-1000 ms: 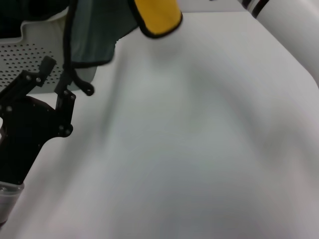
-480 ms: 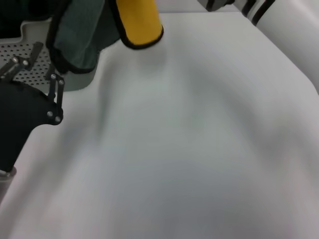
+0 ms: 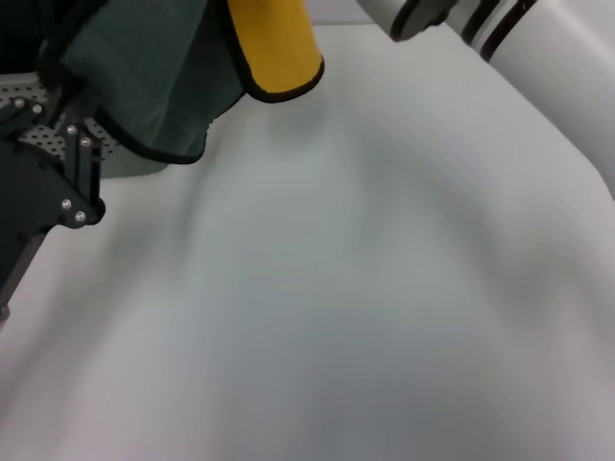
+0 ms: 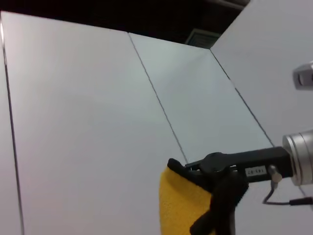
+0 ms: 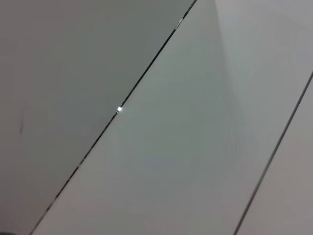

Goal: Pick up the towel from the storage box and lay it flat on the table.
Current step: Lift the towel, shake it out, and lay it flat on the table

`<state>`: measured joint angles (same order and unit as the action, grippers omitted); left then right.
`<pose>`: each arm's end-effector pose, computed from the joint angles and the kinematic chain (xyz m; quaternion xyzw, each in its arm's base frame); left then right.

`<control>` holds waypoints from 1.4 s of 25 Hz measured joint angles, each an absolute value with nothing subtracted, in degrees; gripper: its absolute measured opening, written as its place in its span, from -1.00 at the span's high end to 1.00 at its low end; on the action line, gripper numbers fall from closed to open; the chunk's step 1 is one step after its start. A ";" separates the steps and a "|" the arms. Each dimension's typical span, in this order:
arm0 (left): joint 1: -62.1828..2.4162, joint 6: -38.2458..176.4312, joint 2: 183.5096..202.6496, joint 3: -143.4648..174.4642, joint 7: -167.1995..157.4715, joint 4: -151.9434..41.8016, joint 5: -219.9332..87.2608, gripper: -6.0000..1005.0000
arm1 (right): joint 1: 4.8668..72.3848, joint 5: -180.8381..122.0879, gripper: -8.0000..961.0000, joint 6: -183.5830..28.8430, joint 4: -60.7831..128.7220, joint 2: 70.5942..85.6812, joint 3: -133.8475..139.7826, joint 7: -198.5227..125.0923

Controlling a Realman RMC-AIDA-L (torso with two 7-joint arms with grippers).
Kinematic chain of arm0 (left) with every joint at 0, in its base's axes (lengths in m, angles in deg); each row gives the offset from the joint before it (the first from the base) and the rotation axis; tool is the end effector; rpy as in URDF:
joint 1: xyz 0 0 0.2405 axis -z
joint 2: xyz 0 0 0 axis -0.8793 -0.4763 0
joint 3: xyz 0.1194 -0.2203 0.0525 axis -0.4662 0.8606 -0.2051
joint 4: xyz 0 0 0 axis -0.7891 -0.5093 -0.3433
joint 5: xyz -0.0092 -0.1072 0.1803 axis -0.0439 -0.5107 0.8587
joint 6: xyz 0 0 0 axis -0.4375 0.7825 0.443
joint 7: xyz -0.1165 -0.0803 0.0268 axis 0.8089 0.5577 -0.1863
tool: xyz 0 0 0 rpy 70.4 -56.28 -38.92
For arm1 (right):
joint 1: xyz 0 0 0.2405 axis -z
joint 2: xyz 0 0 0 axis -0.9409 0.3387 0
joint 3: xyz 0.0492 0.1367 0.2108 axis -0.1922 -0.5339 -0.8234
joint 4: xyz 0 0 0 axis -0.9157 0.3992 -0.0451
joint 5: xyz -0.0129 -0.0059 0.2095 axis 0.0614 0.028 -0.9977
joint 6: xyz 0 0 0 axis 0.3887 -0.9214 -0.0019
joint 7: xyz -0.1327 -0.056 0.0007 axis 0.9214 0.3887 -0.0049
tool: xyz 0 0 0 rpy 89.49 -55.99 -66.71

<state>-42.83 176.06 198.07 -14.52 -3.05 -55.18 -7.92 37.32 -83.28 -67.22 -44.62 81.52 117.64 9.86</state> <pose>-0.2760 0.2295 0.0122 -0.7027 0.0881 -0.4656 0.5307 -0.0247 0.3534 -0.0222 -0.7782 -0.1587 0.3615 0.4883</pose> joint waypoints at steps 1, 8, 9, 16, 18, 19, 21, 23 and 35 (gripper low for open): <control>-42.84 175.92 197.95 -14.62 -0.86 -55.78 -7.79 0.65 | 37.34 -83.27 0.96 -67.19 -44.62 81.46 117.90 9.89; -42.87 174.16 197.60 -14.46 8.23 -57.54 -7.68 0.92 | 39.63 -79.97 0.96 -65.21 -45.28 81.45 119.83 9.75; -42.91 173.92 197.55 -14.45 9.06 -57.58 -7.73 0.98 | 40.30 -79.46 0.96 -64.64 -45.72 81.43 120.28 9.65; -45.19 173.77 196.55 -14.72 23.37 -64.14 -7.09 0.99 | 47.34 -79.14 0.96 -64.60 -49.88 81.01 121.24 4.78; -45.68 173.82 195.65 -14.84 28.46 -66.23 -5.96 0.99 | 48.73 -78.94 0.96 -64.83 -50.26 80.15 121.20 0.69; -45.76 173.85 195.05 -14.89 31.36 -67.34 -4.76 0.99 | 49.42 -78.76 0.96 -65.11 -50.43 79.01 121.20 -2.34; -44.95 173.94 193.70 -14.98 38.48 -70.42 -0.99 0.99 | 49.46 -78.78 0.96 -65.95 -50.25 76.37 121.41 -8.68; -43.88 174.00 192.72 -15.06 44.37 -73.08 2.45 0.99 | 48.67 -78.76 0.96 -66.66 -49.46 73.58 121.98 -15.12; -39.73 174.63 189.30 -16.36 65.80 -80.81 6.60 0.99 | 39.78 -63.17 0.96 -65.43 -47.60 62.26 130.41 -53.13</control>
<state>-39.73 174.63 189.30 -16.36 65.80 -80.81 6.60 39.78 -63.17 -65.43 -47.60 62.26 130.41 -53.13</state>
